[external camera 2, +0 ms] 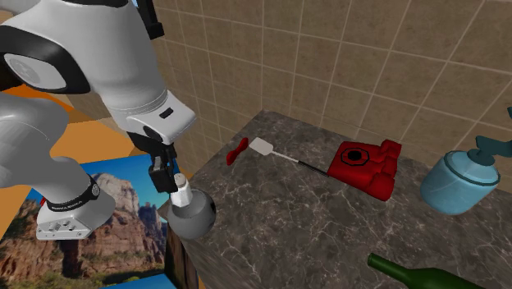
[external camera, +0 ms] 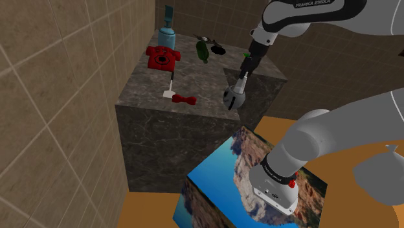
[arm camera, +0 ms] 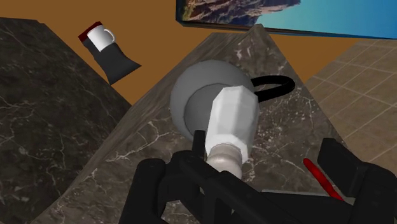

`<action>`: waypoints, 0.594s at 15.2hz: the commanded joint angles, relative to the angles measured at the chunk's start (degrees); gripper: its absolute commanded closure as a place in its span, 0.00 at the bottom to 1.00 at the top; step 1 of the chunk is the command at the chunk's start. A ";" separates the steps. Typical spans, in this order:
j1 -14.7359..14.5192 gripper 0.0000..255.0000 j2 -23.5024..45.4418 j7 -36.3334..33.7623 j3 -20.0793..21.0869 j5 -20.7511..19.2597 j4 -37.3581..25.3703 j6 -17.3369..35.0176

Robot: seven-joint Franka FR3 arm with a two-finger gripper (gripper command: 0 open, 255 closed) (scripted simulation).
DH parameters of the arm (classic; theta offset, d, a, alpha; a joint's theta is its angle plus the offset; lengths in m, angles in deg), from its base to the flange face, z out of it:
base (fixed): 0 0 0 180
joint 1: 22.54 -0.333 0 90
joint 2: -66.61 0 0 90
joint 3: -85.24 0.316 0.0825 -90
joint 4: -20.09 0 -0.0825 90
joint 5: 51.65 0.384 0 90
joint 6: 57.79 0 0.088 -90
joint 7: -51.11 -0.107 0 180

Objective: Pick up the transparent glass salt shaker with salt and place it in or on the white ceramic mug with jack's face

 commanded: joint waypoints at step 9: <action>-0.05 0.00 -0.89 -0.01 0.52 0.23 -6.66 -7.53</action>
